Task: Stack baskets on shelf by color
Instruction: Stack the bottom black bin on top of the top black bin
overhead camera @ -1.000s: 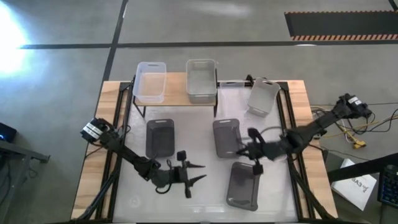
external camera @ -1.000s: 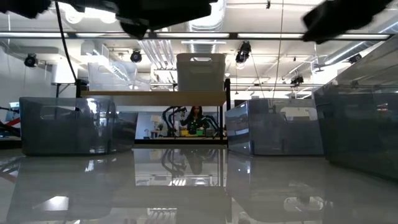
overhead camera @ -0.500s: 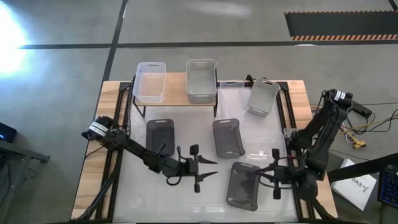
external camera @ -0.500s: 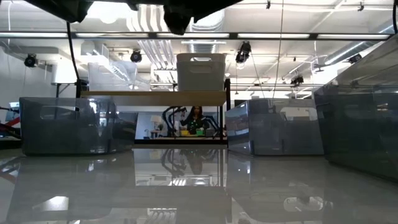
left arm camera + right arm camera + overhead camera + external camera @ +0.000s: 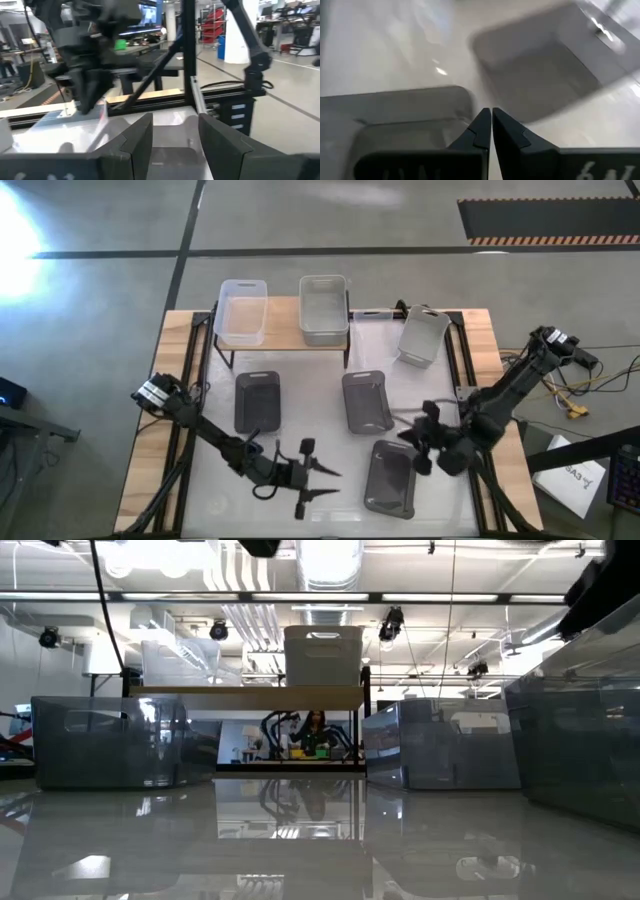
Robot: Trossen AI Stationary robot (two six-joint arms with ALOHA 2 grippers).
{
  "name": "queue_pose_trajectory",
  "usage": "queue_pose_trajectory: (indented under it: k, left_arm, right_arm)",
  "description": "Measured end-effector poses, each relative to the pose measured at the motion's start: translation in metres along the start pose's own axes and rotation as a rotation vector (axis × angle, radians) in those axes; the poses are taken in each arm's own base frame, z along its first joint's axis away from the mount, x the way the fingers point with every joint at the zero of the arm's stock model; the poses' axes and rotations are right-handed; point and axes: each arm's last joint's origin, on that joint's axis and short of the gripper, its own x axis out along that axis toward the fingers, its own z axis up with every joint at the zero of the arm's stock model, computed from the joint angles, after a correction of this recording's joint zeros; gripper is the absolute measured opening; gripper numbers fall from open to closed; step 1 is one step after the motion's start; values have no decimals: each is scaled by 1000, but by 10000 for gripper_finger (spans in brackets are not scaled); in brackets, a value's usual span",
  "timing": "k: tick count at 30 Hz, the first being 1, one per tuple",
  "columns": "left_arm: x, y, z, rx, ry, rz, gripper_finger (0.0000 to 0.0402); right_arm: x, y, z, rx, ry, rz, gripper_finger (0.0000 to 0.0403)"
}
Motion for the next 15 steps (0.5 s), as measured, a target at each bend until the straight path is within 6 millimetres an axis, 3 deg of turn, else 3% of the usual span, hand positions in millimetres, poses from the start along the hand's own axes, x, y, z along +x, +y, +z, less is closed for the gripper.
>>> queue_pose_trajectory:
  k: [4, 7, 11, 15]
  left_arm:
    - [-4, -7, 0, 0, 1, -10, 143]
    - [-4, -7, 0, 1, 2, -8, 143]
    - [-1, -8, 2, 100, 11, -6, 143]
    - [19, -14, 23, 170, 122, -28, 143]
  right_arm:
    - [3, -12, 14, 21, 135, -75, 10]
    - [3, -11, 22, 24, 205, -30, 25]
    - [-1, 2, 25, 9, 249, 39, 65]
    - [-15, 25, 15, 23, 224, 82, 92]
